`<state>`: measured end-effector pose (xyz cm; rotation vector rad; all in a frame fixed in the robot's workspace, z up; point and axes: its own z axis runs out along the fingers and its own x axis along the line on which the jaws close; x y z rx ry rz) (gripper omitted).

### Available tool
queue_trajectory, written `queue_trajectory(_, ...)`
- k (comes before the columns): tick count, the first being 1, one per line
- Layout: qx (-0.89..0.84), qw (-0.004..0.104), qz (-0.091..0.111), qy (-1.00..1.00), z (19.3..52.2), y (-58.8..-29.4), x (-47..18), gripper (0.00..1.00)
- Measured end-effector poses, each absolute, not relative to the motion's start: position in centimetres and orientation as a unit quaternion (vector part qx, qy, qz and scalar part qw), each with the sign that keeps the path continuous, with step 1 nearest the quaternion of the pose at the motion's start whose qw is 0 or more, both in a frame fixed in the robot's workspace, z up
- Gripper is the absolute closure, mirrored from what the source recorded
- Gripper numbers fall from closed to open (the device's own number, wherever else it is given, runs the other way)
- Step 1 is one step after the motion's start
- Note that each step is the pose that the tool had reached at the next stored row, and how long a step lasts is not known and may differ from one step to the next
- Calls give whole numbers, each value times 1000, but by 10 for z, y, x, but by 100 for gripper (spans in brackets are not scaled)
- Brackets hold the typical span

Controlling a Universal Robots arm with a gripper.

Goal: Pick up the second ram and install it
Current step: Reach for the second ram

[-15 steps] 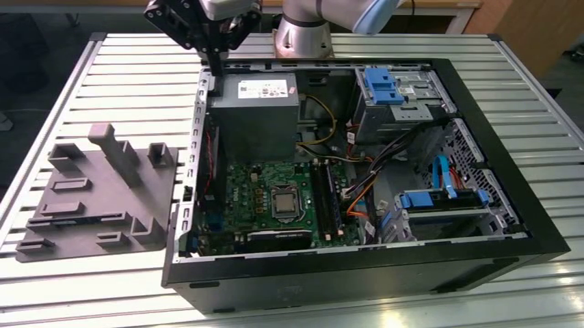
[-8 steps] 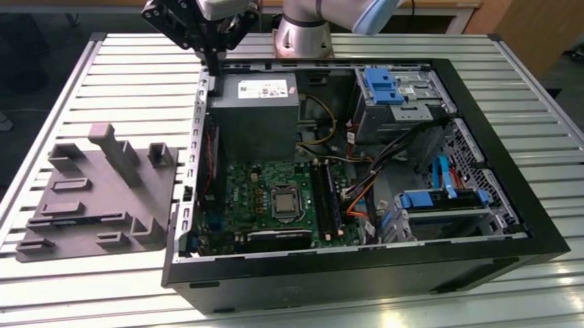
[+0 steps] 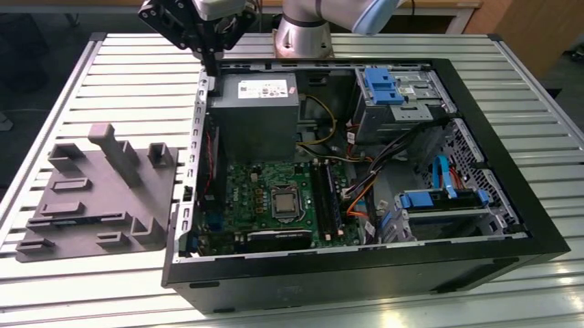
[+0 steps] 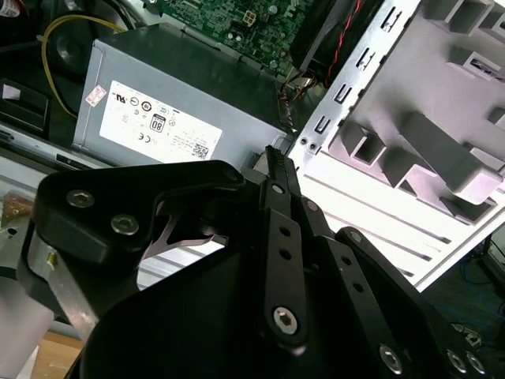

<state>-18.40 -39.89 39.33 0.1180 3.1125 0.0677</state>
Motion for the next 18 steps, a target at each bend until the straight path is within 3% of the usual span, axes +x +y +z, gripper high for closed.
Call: queue_trajectory(18, 38, 13, 22, 999, 393, -399, -191, 89)
